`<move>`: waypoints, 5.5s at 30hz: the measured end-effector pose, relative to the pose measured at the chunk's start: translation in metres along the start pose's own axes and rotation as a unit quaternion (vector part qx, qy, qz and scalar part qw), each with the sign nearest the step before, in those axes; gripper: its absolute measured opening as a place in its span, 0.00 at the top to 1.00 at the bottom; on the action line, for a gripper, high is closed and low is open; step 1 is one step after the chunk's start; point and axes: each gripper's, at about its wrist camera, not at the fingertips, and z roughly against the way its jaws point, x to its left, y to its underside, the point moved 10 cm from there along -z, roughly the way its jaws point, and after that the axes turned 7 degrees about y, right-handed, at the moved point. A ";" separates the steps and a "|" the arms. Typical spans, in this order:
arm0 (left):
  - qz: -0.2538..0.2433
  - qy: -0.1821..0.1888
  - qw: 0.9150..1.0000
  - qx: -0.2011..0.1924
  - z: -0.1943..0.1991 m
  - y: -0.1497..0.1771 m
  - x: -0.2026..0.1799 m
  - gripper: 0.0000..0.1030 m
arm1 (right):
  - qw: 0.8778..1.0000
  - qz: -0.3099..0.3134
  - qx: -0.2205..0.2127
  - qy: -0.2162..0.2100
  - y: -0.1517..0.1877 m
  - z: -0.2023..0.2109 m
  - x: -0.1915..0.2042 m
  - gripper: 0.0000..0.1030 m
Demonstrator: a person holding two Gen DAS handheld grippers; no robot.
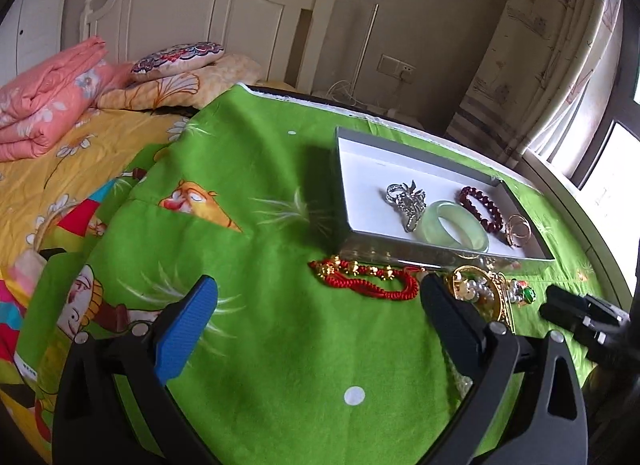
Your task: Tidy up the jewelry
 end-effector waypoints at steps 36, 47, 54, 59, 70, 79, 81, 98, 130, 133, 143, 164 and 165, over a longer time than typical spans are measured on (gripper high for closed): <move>-0.048 -0.071 0.996 0.026 -0.006 0.007 -0.005 0.02 | 0.993 0.059 0.050 0.085 -0.004 -0.041 0.033 0.79; -0.054 -0.080 0.995 0.032 -0.008 0.009 -0.004 0.02 | 0.997 0.041 0.022 0.062 0.004 -0.017 0.021 0.90; -0.066 -0.098 0.992 0.046 -0.013 0.011 -0.005 0.02 | 0.998 0.024 0.007 0.061 0.007 -0.003 0.002 0.90; -0.085 -0.118 0.988 0.053 -0.016 0.013 -0.007 0.02 | 0.998 0.000 0.001 0.069 0.015 0.008 -0.024 0.90; -0.132 -0.037 0.990 -0.007 0.009 0.008 -0.048 0.03 | 0.998 -0.033 -0.013 0.057 0.019 0.019 -0.049 0.90; -0.245 0.066 0.965 0.066 -0.017 0.040 -0.143 0.40 | 0.998 -0.037 -0.026 0.037 0.019 0.023 -0.047 0.90; -0.268 0.059 0.958 0.079 -0.029 0.043 -0.155 0.48 | 0.998 -0.039 -0.029 0.032 0.019 0.025 -0.047 0.90; -0.225 0.091 0.966 0.094 -0.041 0.036 -0.156 0.97 | 1.000 -0.014 -0.026 -0.002 0.022 0.028 -0.033 0.87; -0.233 0.051 0.971 0.024 -0.006 -0.030 -0.142 0.98 | 0.996 0.043 -0.046 0.065 -0.045 0.018 -0.029 0.83; -0.237 0.044 0.970 0.023 -0.012 -0.036 -0.142 0.98 | 0.996 0.041 -0.050 0.060 -0.055 0.012 -0.026 0.83; -0.245 0.014 0.969 0.026 -0.041 -0.058 -0.135 0.98 | 0.997 0.035 -0.044 0.061 -0.080 -0.025 -0.022 0.83; -0.261 -0.030 0.963 0.060 -0.115 -0.075 -0.128 0.97 | 0.997 0.014 -0.019 0.068 -0.102 -0.078 -0.035 0.83; -0.262 -0.031 0.963 0.061 -0.118 -0.076 -0.128 0.97 | 0.997 0.014 -0.018 0.068 -0.102 -0.079 -0.035 0.83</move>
